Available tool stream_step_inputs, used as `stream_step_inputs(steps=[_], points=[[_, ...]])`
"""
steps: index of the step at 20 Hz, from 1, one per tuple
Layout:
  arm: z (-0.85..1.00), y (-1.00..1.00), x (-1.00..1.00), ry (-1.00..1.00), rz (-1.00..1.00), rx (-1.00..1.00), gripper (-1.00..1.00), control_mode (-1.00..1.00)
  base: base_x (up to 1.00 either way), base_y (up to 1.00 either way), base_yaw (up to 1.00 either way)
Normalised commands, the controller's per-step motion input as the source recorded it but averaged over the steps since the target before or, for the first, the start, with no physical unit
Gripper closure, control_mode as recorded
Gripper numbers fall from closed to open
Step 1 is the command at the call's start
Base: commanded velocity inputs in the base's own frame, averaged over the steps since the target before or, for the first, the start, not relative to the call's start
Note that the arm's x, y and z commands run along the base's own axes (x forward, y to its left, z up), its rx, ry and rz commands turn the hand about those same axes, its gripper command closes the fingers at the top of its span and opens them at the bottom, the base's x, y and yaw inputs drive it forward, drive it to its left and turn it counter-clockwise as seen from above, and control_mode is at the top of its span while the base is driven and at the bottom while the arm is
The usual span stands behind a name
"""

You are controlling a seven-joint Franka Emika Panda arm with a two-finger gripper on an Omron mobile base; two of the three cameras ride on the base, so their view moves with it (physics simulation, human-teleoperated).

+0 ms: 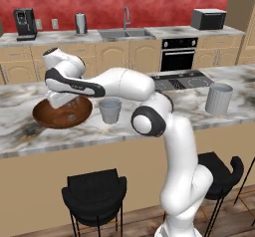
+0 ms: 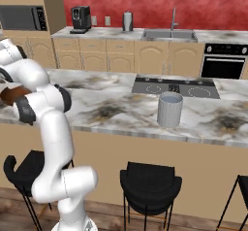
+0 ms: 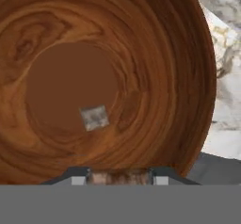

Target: There are four ice cubes in the ice bowl. Place two ice cubes in each glass of water.

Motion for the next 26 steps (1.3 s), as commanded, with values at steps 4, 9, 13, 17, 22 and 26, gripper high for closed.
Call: stream_step_inputs(steps=[4, 9, 13, 17, 22, 26], points=[[0.00, -1.00, -0.73, -0.07, -0.38, 0.06, 1.00, -1.00, 0.00, 0.00, 0.00], [0.03, -0.95, -0.58, -0.10, -0.40, 0.09, 1.00, -1.00, 0.00, 0.00, 0.00], [0.41, -0.73, -0.31, -0.20, -0.42, 0.14, 1.00, -1.00, 0.00, 0.00, 0.00], [0.62, -0.62, -0.16, -0.25, -0.43, 0.16, 1.00, -1.00, 0.00, 0.00, 0.00], [0.58, -0.40, -0.07, -0.21, -0.38, 0.14, 1.00, -1.00, 0.00, 0.00, 0.00], [0.09, -0.08, 0.00, -0.08, -0.21, 0.05, 1.00, -1.00, 0.00, 0.00, 0.00]])
